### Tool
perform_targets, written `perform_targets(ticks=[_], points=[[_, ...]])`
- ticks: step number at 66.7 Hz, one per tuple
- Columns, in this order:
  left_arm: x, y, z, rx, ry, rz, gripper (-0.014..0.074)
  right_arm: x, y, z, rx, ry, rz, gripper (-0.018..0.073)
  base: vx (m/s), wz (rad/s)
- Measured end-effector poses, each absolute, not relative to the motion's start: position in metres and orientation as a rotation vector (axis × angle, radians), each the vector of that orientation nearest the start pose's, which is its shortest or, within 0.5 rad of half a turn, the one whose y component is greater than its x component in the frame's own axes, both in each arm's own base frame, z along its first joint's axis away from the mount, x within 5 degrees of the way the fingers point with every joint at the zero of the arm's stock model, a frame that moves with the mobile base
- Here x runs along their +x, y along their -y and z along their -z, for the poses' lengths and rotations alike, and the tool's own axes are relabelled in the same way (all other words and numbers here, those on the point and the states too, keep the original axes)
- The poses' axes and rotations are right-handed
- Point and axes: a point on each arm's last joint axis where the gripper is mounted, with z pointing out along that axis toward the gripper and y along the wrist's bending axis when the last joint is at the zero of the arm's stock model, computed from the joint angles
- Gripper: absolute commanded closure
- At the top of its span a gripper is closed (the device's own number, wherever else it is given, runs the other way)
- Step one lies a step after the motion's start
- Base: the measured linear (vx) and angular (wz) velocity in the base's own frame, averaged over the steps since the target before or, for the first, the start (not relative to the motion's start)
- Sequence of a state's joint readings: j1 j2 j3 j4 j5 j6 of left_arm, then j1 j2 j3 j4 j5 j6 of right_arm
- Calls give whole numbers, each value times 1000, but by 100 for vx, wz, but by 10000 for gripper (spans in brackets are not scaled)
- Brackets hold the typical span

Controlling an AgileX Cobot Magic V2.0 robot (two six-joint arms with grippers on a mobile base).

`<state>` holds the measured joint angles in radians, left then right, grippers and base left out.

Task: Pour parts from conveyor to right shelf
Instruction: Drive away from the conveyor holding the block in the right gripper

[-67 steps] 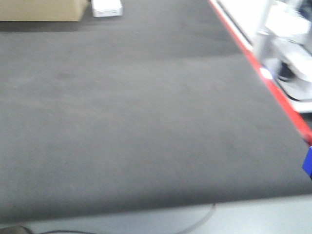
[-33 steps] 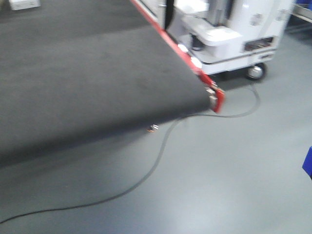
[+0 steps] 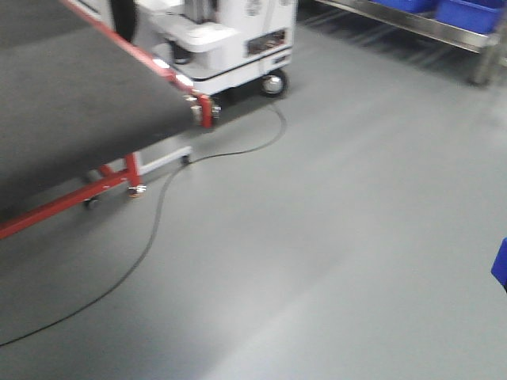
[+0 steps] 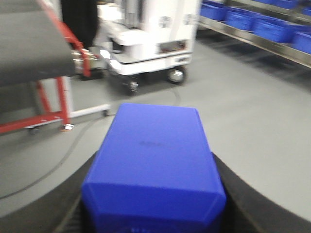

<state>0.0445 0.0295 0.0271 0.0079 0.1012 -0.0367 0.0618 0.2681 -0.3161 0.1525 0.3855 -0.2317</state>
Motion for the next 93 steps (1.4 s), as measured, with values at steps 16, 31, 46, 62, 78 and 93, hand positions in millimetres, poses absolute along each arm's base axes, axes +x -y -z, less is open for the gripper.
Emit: perform_targets(ticks=[16, 31, 46, 62, 78, 93], points=[[60, -3, -193, -61, -1640, -13, 602, 71, -10, -268, -178, -1808, -32, 564, -34, -81], [60, -3, -193, -61, -1640, -13, 602, 71, -10, -268, -178, -1808, -32, 564, -31, -94], [60, -3, -193, -61, -1640, -13, 602, 71, -10, -268, -178, -1808, -32, 564, -27, -98], [60, -3, -193, -61, -1640, -13, 602, 71, -10, -268, -178, -1808, -32, 564, -20, -71], [60, -3, -193, -61, -1640, -13, 602, 71, -10, -268, -178, -1808, -32, 564, -12, -47], [60, -3, -193, -61, -1640, -13, 602, 71, -10, -268, -178, -1808, -32, 564, -4, -19]])
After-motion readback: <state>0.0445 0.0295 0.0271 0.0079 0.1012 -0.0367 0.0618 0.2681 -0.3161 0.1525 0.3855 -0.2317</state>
